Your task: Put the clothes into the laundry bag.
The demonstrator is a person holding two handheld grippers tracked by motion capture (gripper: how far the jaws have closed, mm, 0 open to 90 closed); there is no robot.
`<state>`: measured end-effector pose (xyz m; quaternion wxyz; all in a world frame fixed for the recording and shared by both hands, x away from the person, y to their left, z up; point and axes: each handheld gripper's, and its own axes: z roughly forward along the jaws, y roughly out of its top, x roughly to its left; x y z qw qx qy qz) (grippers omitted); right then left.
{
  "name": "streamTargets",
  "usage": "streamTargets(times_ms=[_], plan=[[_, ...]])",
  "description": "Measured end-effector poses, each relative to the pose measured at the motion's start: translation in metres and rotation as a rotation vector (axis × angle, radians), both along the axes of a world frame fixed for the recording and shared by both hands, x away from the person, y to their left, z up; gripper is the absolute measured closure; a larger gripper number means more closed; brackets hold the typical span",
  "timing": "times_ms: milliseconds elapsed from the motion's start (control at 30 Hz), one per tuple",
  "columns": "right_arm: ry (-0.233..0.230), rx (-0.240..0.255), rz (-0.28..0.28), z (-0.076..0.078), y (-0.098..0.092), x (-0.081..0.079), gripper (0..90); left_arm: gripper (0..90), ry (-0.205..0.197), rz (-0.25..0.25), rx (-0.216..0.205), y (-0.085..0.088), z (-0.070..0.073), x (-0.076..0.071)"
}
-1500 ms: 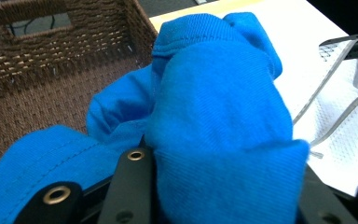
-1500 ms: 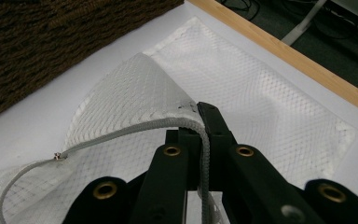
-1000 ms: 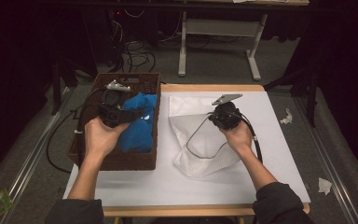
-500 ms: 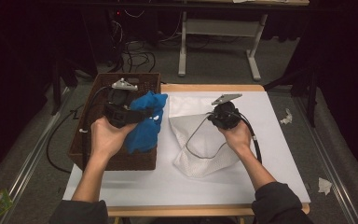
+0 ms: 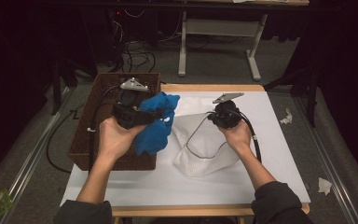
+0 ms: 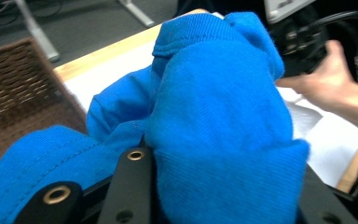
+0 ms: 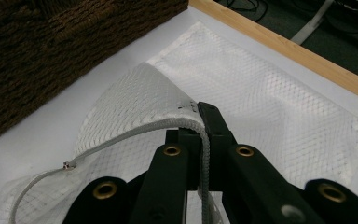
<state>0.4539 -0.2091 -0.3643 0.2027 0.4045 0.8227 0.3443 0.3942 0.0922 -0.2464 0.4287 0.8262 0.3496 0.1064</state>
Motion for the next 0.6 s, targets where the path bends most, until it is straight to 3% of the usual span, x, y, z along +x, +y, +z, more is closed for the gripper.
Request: streamTargets(times_ms=[67, 600], plan=[[0.007, -0.005, -0.001, -0.001, 0.0, 0.0, 89.6, 65.8, -0.013, -0.009, 0.006, -0.004, 0.001, -0.002], [0.004, 0.013, -0.003, -0.001, -0.002, 0.001, 89.6, 65.8, 0.0, -0.074, 0.006, -0.032, -0.008, -0.005]])
